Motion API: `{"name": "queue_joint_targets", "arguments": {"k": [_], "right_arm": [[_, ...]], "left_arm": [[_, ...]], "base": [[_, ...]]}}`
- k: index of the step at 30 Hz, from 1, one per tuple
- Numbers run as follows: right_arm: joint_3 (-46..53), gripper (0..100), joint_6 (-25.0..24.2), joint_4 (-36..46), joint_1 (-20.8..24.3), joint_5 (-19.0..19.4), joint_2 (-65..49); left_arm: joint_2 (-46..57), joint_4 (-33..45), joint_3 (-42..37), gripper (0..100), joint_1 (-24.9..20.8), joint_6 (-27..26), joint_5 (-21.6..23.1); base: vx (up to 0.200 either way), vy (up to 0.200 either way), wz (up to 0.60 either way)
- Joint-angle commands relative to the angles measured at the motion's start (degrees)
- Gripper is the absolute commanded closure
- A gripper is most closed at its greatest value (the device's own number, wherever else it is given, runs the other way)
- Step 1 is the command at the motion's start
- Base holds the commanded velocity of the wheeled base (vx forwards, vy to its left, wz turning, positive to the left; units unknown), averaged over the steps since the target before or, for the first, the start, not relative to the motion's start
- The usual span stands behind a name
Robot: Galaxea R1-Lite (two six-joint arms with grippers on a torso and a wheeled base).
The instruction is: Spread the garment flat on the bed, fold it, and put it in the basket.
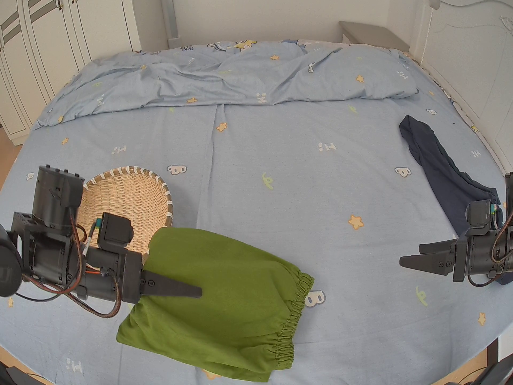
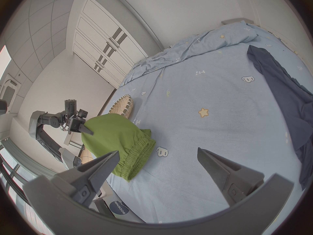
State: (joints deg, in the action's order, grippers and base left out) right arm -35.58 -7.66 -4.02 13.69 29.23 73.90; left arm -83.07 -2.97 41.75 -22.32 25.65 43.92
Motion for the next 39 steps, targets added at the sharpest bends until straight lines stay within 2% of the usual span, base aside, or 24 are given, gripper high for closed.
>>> {"name": "queue_joint_targets", "arguments": {"k": [1, 2, 5, 10, 16, 22, 27, 32, 35, 39], "right_arm": [[0.0, 0, 0.0, 0.1, 0.0, 0.0, -0.2], [0.0, 0, -0.1, 0.1, 0.0, 0.0, -0.7], [0.0, 0, -0.1, 0.1, 0.1, -0.1, -1.1], [0.3, 0, -0.3, 0.1, 1.3, -0.1, -0.9], [0.4, 0, -1.4, -0.3, 2.6, -0.4, -0.9], [0.4, 0, -1.4, -0.3, 2.7, -0.4, -1.0], [0.3, 0, -1.4, -0.3, 2.6, -0.4, -1.0], [0.1, 0, -1.5, -0.1, 2.3, -0.4, -1.2], [0.1, 0, -1.6, -0.1, 2.5, -0.4, -1.3], [0.2, 0, -1.6, 0.0, 2.6, -0.4, -1.3]], "left_arm": [[0.7, 10.6, 13.4, 100, 0.0, -4.6, -0.2], [0.0, 15.6, 18.7, 100, 1.1, -8.4, -0.2], [-1.8, 18.4, 23.9, 100, 3.6, -12.4, -1.1], [-5.4, 18.4, 32.3, 100, 7.9, -13.3, -2.1], [-9.0, 14.7, 41.9, 100, 17.8, -13.6, -1.2], [-15.9, 6.2, 43.1, 100, 25.0, -11.9, -0.9], [-17.8, 6.1, 42.9, 100, 26.4, -8.4, -1.1], [-17.7, 6.1, 40.1, 100, 30.3, -8.1, -1.0], [-16.6, 6.2, 37.4, 100, 34.2, -8.0, -0.9], [-13.6, 6.1, 33.2, 100, 35.9, -7.2, -1.2]], "base": [[0.0, 0.0, 0.0], [0.0, 0.0, 0.0], [0.0, 0.0, 0.0], [0.0, 0.0, 0.0], [0.0, 0.0, 0.0], [0.0, 0.0, 0.0], [0.0, 0.0, 0.0], [0.0, 0.0, 0.0], [0.0, 0.0, 0.0], [0.0, 0.0, 0.0]]}}
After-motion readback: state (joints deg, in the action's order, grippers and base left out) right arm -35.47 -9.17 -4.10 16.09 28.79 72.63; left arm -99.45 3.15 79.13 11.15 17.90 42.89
